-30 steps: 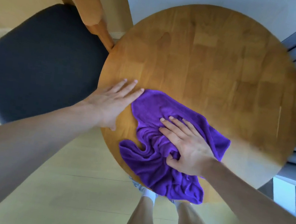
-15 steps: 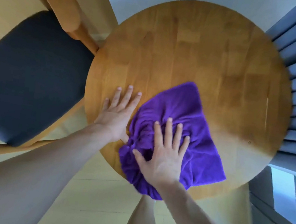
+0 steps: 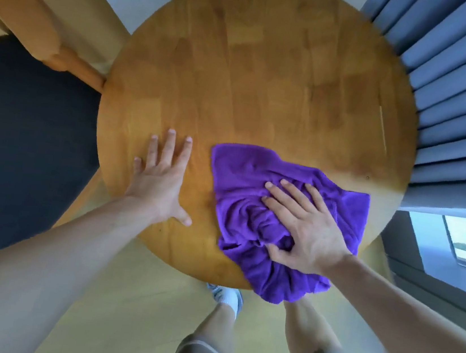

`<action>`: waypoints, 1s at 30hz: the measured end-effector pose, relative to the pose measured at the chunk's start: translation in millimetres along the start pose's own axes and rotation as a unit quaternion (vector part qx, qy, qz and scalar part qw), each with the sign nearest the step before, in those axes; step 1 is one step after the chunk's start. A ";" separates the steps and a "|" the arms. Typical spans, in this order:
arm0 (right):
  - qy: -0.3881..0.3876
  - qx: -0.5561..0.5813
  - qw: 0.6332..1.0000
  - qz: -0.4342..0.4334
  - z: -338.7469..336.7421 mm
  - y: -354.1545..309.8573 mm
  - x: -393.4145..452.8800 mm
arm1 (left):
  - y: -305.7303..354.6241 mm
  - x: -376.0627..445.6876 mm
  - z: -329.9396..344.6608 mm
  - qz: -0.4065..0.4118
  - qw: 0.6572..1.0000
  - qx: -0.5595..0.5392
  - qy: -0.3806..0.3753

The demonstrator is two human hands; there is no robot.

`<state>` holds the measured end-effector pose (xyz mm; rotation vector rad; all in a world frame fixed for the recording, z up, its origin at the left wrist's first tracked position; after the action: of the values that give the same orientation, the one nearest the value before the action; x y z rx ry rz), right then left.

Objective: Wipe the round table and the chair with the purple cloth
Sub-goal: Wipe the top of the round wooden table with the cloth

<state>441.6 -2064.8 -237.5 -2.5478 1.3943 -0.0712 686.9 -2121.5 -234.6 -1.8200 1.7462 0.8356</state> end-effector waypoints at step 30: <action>0.182 0.057 0.781 0.595 -18.9 91.6 -28.0 | 17.0 -1.5 3.0 0.085 0.995 0.040 -0.016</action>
<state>347.9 -2092.4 -238.2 -1.1601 2.7391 -0.4060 669.7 -2119.5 -234.4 -1.6152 1.9067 0.8418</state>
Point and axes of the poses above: each hand's wrist, its own x-axis towards the middle knuckle, its own z-axis out of the palm, y = z × x, the point moved 10 cm from there along x, towards the middle knuckle, and after that the axes turned 6 degrees about -x, right-handed, at the moved point
